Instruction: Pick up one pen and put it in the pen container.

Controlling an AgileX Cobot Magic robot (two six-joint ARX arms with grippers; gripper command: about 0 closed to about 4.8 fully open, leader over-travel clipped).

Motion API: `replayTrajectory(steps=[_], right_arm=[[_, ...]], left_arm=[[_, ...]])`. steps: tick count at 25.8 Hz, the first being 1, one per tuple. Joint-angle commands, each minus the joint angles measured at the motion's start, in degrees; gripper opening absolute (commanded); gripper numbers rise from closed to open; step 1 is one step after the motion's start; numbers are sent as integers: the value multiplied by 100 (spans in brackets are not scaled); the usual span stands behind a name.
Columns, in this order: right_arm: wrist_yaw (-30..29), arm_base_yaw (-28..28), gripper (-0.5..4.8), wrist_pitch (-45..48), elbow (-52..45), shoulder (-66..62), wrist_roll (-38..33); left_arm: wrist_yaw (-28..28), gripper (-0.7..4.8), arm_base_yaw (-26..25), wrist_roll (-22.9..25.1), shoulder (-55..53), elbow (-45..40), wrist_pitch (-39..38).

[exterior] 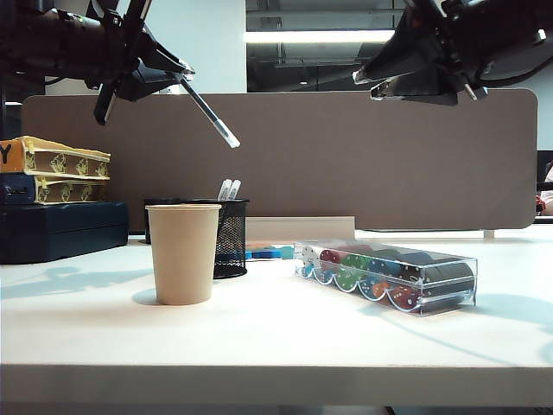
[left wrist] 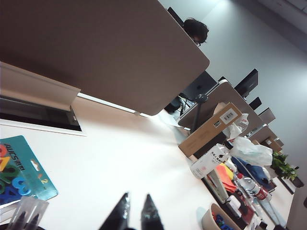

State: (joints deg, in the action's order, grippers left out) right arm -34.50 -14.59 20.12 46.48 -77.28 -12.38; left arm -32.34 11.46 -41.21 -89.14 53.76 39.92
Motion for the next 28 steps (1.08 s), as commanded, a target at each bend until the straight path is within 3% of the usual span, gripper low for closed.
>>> replayTrajectory(steps=[1, 6, 14, 18, 28], right_arm=[[-20, -20, 158, 24, 188, -142, -4], [-33, -28, 158, -44, 297, -363, 0], [-37, -205, 158, -57, 616, -815, 46], [-26, -280, 158, -61, 763, -946, 63], [-17, -280, 158, -87, 802, -1023, 190]], left_arm=[[44, 17, -20, 343, 15, 17, -87], [402, 17, -22, 1088, 15, 20, -472], [885, 16, -22, 1652, 13, 44, -474], [1163, 16, -20, 1832, 11, 44, -450], [1196, 16, -20, 2177, -232, 284, -391]])
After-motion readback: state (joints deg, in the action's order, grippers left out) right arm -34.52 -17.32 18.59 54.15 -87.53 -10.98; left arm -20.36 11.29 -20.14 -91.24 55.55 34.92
